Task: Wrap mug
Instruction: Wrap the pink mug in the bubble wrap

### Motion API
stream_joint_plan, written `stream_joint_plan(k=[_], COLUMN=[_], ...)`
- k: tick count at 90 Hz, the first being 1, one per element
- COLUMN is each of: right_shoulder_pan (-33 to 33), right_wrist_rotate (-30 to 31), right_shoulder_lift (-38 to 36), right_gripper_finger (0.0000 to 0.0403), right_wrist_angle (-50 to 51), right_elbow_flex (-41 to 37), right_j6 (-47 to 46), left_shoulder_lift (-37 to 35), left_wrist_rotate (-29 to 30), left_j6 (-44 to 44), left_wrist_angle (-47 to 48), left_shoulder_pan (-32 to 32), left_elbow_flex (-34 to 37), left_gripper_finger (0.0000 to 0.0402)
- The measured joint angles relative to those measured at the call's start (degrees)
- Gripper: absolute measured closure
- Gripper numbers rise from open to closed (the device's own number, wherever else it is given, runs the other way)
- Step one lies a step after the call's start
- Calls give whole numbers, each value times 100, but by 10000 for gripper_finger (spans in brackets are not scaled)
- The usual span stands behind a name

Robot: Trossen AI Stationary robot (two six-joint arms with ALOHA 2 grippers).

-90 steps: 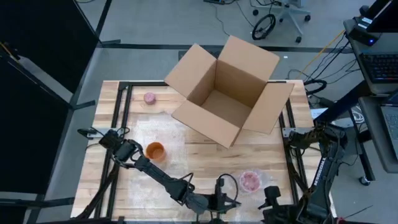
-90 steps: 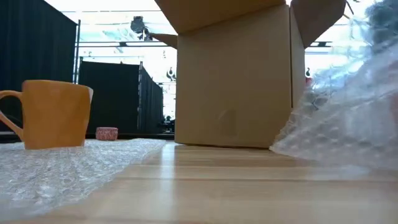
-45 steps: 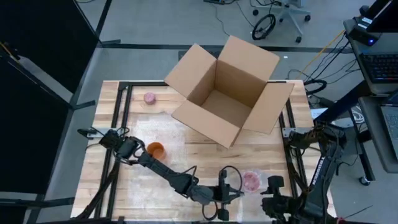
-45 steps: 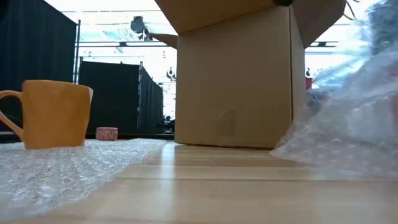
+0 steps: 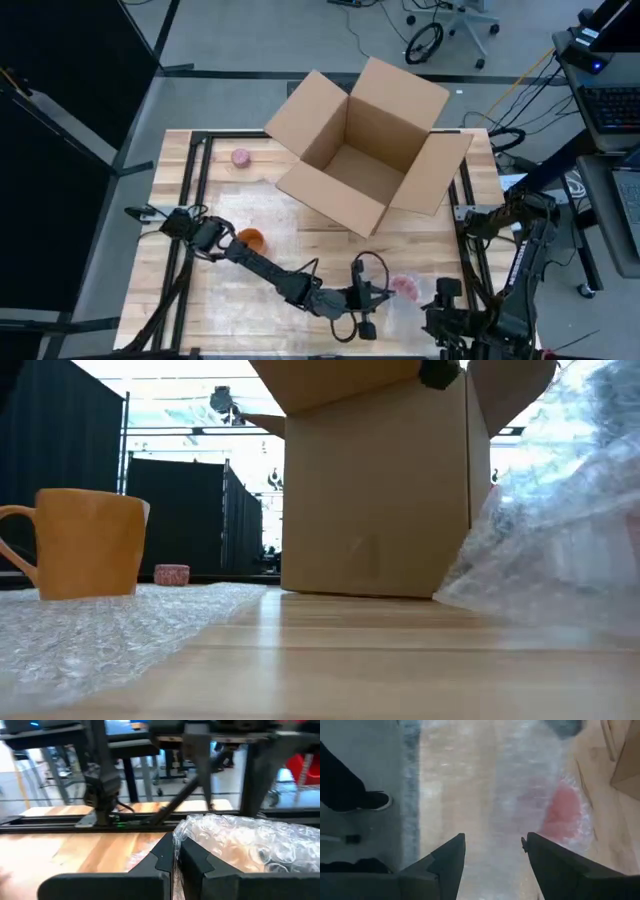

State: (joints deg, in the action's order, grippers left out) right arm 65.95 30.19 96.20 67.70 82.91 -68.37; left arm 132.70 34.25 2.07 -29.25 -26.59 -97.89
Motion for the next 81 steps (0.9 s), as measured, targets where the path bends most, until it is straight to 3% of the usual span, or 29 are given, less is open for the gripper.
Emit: stream_joint_plan(k=[16, 53, 60, 67, 81], right_shoulder_pan=[9, 166, 168, 164, 25], right_wrist_rotate=[-915, -929, -771, -246, 123], right_shoulder_lift=[-41, -52, -31, 97, 556], right_gripper_finger=[206, 206, 206, 206, 206], right_wrist_angle=[-141, -1859, -2497, -2980, -2885], right_elbow_flex=[131, 243, 243, 259, 258], right_j6=[-394, -229, 113, 660, 1147], left_shoulder_lift=[0, 0, 0, 0, 0], left_wrist_rotate=[15, 55, 56, 56, 57], left_j6=[-11, -24, -26, -26, -24], left_wrist_angle=[5, 20, 19, 19, 19], left_shoulder_pan=[46, 38, 38, 38, 38], left_elbow_flex=[0, 0, 0, 0, 0], left_gripper_finger=[400, 400, 400, 400, 400])
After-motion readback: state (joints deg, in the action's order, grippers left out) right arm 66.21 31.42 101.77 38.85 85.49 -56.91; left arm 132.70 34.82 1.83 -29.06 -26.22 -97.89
